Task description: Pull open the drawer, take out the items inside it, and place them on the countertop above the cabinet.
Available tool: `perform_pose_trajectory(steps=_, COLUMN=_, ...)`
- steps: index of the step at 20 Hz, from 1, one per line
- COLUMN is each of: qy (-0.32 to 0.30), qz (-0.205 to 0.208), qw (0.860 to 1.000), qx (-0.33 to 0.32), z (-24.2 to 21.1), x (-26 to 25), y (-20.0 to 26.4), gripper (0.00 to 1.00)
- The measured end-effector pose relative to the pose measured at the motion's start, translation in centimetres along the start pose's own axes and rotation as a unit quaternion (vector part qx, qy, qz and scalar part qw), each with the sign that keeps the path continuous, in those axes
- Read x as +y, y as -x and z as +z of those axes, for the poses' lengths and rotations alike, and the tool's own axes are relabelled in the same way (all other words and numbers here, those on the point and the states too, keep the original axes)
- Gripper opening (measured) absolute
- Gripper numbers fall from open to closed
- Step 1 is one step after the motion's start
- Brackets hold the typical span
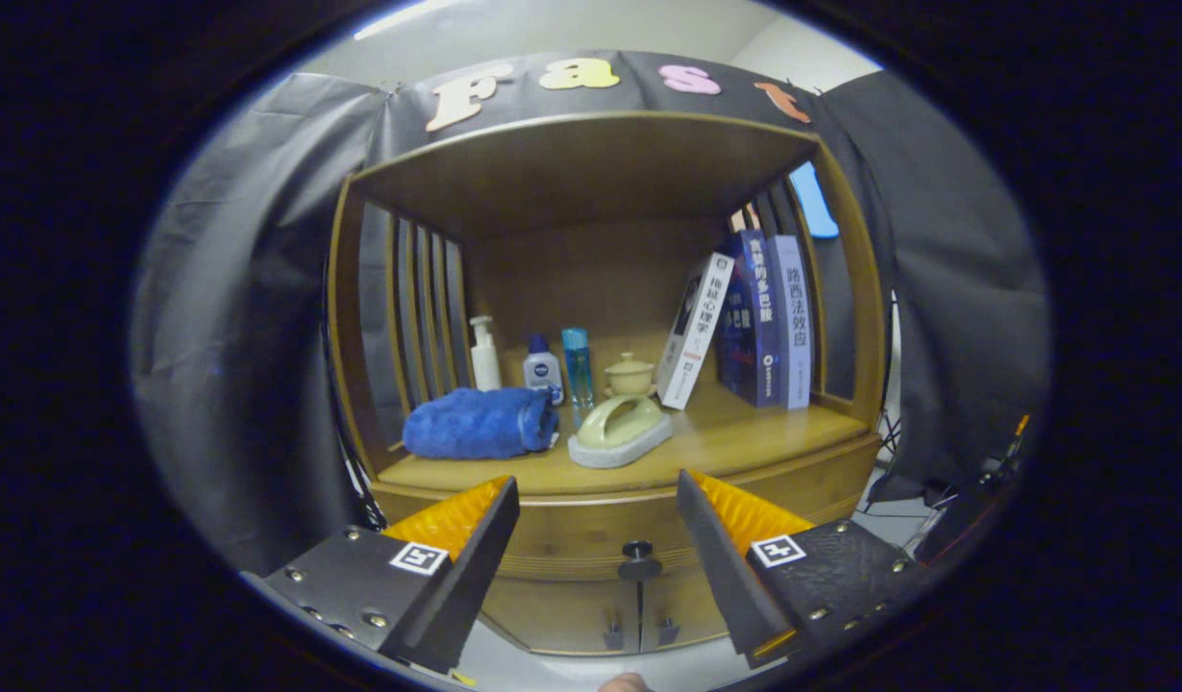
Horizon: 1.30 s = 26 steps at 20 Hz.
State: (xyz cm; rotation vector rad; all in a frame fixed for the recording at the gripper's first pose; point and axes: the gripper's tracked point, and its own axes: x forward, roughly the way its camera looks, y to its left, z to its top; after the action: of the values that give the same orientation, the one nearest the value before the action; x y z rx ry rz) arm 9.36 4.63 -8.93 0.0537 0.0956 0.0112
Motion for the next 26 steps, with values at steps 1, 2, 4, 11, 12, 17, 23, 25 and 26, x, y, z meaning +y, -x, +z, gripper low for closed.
perform_pose_trajectory(steps=1, qy=-0.002, qz=0.001, qw=1.000, qx=-0.003, z=1.0, x=0.2, y=1.0, gripper=0.99)
perform_pose_trajectory(steps=2, qy=-0.005, qz=0.003, qw=1.000, qx=-0.005, z=1.8, x=0.3, y=1.9, gripper=0.99)
perform_pose_trajectory(steps=4, qy=-0.010, qz=0.004, qw=1.000, qx=-0.011, z=3.5, x=0.3, y=3.8, gripper=0.99)
perform_pose_trajectory(steps=11, qy=-0.012, qz=-0.003, qw=1.000, qx=-0.021, z=6.9, x=-1.3, y=9.4, gripper=0.99)
perform_pose_trajectory(steps=12, qy=-0.012, qz=-0.001, qw=1.000, qx=-0.020, z=7.0, x=-1.5, y=10.1, gripper=0.99)
perform_pose_trajectory(steps=17, qy=0.013, qz=0.020, qw=1.000, qx=-0.003, z=6.5, x=-1.9, y=13.7, gripper=0.99)
perform_pose_trajectory(steps=23, qy=0.031, qz=0.067, qw=0.997, qx=0.022, z=5.5, x=-1.5, y=17.4, gripper=0.99)
perform_pose_trajectory(steps=25, qy=0.025, qz=0.078, qw=0.996, qx=0.027, z=5.8, x=-1.4, y=18.4, gripper=0.99)
perform_pose_trajectory(steps=26, qy=0.024, qz=0.083, qw=0.996, qx=0.027, z=6.0, x=-1.4, y=18.6, gripper=0.99)
